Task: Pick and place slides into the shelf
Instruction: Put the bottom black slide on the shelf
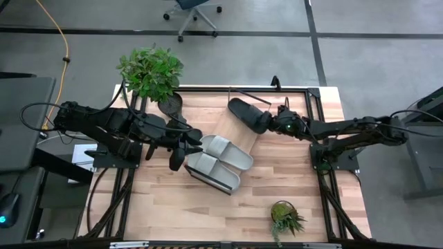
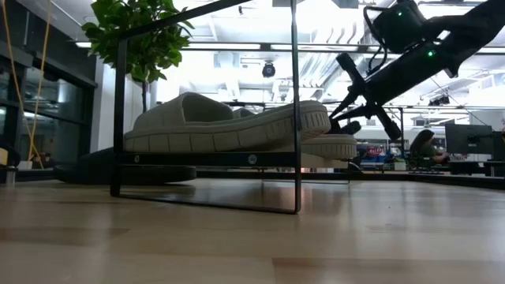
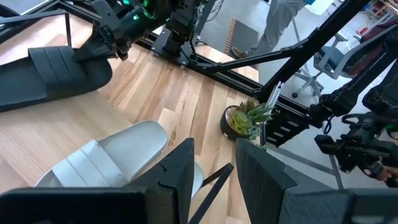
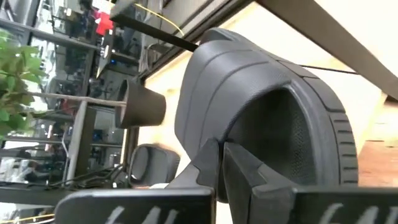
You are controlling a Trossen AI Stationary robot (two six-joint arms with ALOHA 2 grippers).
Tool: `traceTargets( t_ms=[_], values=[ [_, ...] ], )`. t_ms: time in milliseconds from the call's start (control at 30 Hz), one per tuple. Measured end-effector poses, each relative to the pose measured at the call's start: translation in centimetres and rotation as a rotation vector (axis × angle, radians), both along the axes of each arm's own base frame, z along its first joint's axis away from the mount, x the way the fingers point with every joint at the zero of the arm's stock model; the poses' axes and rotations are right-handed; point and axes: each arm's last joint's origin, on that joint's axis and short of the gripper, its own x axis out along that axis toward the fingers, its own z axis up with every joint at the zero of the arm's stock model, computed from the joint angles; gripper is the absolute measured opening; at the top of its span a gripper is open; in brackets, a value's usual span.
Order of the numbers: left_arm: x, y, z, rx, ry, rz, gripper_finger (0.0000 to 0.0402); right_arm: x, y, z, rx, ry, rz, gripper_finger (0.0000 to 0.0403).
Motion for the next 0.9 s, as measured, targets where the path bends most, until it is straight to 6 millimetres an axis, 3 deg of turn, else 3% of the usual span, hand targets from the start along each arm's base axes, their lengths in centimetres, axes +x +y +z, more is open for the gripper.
traceTargets(
  t_ms=[367, 900],
  values=[
    [0.0, 0.0, 0.0, -0.001, 0.001, 0.001, 0.0108, -0.8, 0.3, 1.9, -0.051, -0.073, 0.035, 0.0000],
    [0.0, 0.0, 0.0, 0.000, 0.002, 0.001, 0.0108, -1.0, -0.3, 2.0, -0.015, -0.091, 0.129, 0.0000]
  ],
)
